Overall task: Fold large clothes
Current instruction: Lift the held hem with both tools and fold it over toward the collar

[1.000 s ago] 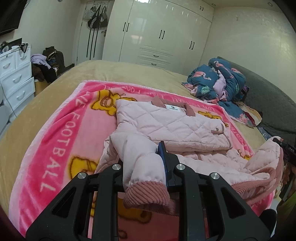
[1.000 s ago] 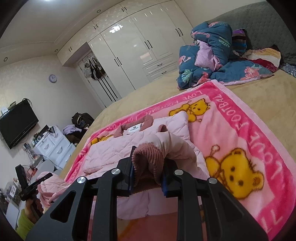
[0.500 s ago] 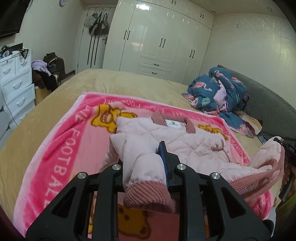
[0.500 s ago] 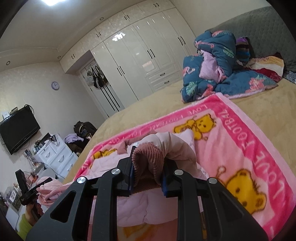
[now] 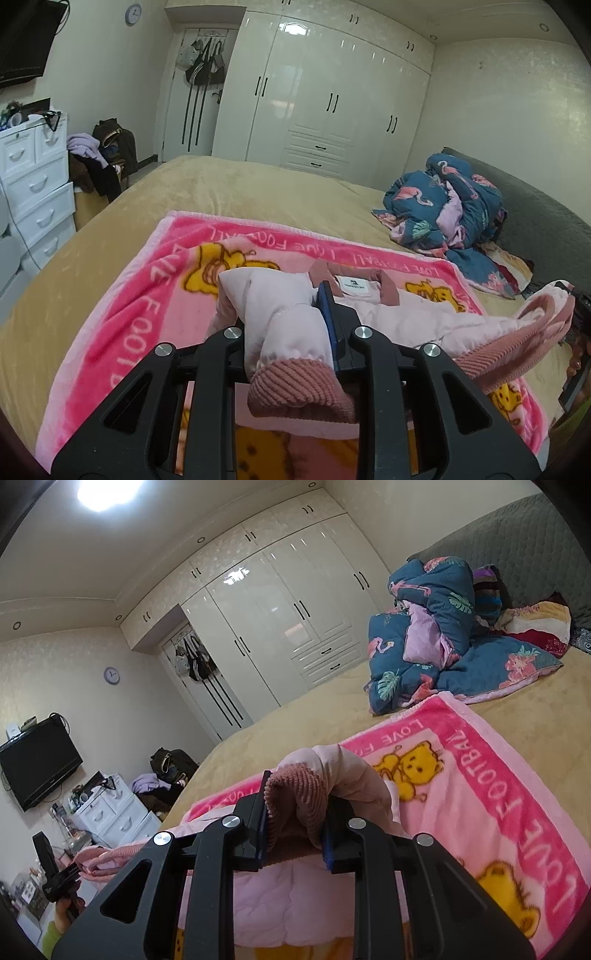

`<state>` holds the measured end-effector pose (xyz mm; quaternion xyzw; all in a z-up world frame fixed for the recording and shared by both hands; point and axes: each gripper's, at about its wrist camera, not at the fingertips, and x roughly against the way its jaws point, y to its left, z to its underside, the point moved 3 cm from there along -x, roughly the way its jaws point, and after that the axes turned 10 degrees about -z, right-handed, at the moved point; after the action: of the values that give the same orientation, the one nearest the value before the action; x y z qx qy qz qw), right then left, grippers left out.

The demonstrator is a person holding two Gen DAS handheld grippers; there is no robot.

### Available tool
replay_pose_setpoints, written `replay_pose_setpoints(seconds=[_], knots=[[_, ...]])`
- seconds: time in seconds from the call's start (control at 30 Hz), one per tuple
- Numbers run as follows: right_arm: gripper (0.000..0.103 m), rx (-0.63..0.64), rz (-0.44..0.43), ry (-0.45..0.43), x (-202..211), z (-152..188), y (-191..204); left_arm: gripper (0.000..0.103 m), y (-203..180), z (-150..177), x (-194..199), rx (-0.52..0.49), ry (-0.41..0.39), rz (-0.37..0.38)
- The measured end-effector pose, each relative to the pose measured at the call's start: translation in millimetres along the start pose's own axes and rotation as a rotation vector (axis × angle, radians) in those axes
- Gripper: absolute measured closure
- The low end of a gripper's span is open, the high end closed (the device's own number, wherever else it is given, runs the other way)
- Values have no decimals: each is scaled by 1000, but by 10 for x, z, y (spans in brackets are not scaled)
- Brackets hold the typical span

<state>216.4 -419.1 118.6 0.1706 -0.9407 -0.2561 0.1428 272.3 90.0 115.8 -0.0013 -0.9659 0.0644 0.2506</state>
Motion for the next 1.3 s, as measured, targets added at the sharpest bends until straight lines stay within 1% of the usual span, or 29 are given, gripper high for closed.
replay_pose_setpoints(seconds=[0.1,0.23,0.37,0.67,0.9,1.0,1.1,1.17,1.2,1.23,1.27,1.3], knots=[[82,10,17,5,-148,-61,-46,86,-11,-34,-146,-16,5,-26],[82,23,39,17,-334,-58,-141,86,-21,-17,-337,-39,16,-57],[82,21,68,55,-579,-22,-300,86,-57,5,-538,-75,32,-83],[82,-7,109,106,-944,72,-591,86,-96,23,-860,-93,55,-108],[81,-57,118,136,-1168,151,-790,86,-112,93,-1113,-108,81,-123],[77,-78,107,148,-1241,176,-840,86,-102,126,-1232,-110,99,-130],[70,-149,62,150,-1315,173,-937,86,-88,153,-1351,-116,118,-135],[59,-194,29,152,-1354,162,-983,86,-75,171,-1420,-113,132,-135],[47,-222,3,147,-1367,157,-1005,85,-65,180,-1445,-113,137,-136],[32,-235,-8,141,-1356,141,-1007,85,-55,190,-1471,-113,141,-138],[25,-245,-10,135,-1345,131,-1003,85,-57,197,-1497,-111,145,-140],[22,-249,-13,131,-1329,122,-990,85,-42,209,-1527,-104,152,-137]])
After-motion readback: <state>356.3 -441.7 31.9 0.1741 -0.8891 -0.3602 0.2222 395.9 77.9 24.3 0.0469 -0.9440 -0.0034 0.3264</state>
